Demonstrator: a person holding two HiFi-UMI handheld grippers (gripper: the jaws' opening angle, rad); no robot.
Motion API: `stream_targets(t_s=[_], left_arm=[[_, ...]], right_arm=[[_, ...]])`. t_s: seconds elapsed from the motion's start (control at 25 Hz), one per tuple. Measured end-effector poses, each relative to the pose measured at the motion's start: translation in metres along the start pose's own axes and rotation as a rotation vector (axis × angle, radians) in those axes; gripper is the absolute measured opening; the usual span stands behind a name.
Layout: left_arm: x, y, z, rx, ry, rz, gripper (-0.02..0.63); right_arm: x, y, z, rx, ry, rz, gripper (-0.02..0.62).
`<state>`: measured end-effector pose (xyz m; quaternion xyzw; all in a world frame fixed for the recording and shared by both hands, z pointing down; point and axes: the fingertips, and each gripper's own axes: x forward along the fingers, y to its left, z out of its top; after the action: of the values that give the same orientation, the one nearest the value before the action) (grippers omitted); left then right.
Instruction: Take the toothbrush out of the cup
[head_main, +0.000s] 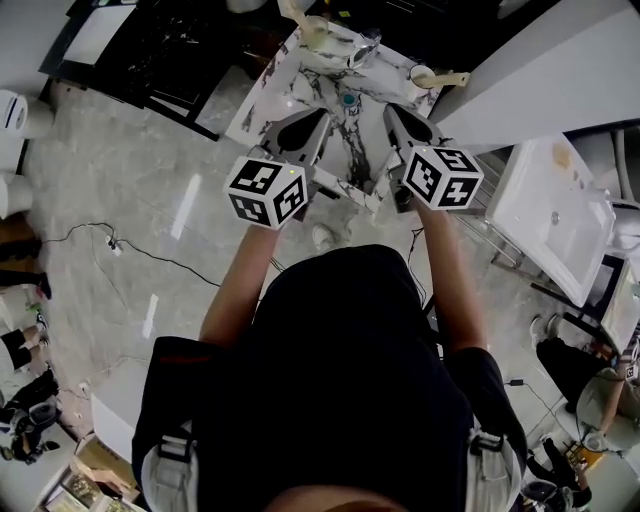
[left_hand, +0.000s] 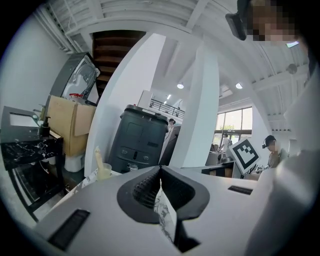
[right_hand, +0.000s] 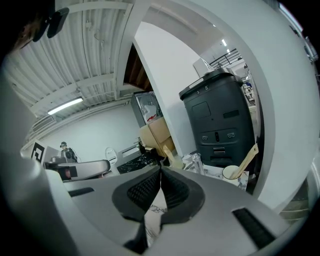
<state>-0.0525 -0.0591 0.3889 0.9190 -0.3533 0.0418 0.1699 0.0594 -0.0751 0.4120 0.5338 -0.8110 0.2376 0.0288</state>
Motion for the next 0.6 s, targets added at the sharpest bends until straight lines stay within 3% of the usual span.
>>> stream_targets(t_s=[0.6], left_arm=[[0.083,-0.007,-0.012,-0.041,0.051,-0.012,0.017]], right_arm=[[0.0,-0.086,0.003,0.036,0.042,-0.063,0.035]])
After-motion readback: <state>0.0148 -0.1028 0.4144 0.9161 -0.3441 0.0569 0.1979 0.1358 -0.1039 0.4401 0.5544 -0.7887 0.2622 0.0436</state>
